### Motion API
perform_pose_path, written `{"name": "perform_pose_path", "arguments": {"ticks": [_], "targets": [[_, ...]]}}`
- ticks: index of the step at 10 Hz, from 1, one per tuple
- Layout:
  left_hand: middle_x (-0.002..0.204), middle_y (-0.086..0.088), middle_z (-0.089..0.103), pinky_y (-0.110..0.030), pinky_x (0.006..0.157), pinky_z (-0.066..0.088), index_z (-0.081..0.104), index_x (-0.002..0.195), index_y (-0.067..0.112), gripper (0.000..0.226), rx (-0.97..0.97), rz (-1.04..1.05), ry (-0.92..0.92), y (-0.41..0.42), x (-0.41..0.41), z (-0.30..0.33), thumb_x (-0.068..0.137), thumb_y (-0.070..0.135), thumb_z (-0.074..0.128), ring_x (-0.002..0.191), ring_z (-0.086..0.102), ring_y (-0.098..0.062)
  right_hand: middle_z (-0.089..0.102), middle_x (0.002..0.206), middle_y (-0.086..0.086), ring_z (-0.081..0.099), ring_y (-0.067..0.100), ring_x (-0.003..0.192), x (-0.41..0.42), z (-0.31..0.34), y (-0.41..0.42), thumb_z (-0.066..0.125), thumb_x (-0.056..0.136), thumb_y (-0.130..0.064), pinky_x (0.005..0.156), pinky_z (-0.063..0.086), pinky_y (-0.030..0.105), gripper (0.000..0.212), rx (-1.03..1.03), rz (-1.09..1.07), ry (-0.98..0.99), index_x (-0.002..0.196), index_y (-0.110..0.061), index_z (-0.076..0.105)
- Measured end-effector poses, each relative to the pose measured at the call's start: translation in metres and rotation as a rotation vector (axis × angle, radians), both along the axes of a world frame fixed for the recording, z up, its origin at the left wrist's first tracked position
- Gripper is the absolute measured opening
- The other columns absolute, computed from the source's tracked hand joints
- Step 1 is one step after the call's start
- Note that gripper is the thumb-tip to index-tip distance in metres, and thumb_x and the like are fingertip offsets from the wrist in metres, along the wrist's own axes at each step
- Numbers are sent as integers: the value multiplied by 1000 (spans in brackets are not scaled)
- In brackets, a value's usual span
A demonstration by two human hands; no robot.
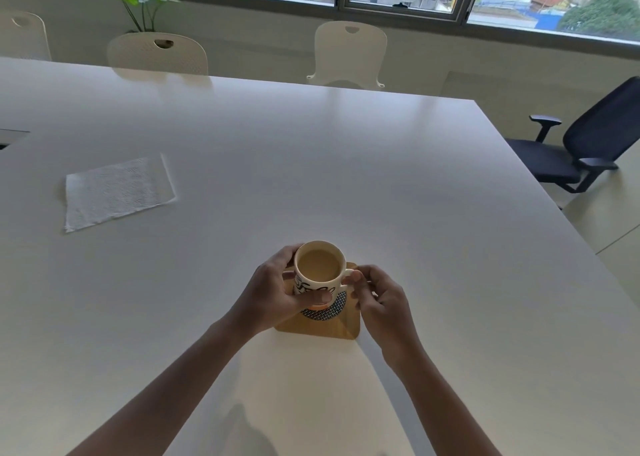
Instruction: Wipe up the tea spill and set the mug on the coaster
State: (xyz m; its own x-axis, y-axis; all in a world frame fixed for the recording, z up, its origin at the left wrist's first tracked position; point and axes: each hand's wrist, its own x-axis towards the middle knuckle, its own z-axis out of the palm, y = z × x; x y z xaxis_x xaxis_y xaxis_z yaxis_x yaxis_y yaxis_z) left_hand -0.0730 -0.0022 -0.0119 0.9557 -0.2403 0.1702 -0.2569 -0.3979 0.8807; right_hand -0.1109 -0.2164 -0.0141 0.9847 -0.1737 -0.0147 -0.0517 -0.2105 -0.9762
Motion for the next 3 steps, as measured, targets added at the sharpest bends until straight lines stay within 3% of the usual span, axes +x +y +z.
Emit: {"name": "perform_pose_path", "arguments": {"ticks": [2,3], "targets": [[138,10,70,-33,108,58,57,147,19,84,-11,-49,4,8,-4,-2,77,52,89,129,66,-4,78,93,-15,71,5,85,3,-4,-7,56,110,-28,68,54,18,22,-73,8,-28,104,-31,77],[153,6,61,-38,113,55,52,155,19,83,62,16,-102,19,-4,4,93,75,57,140,59,-5,77,110,-11,70,4,101,9,4,-18,50,112,-25,84,56,23,26,-285,-30,-174,115,-21,75]]}}
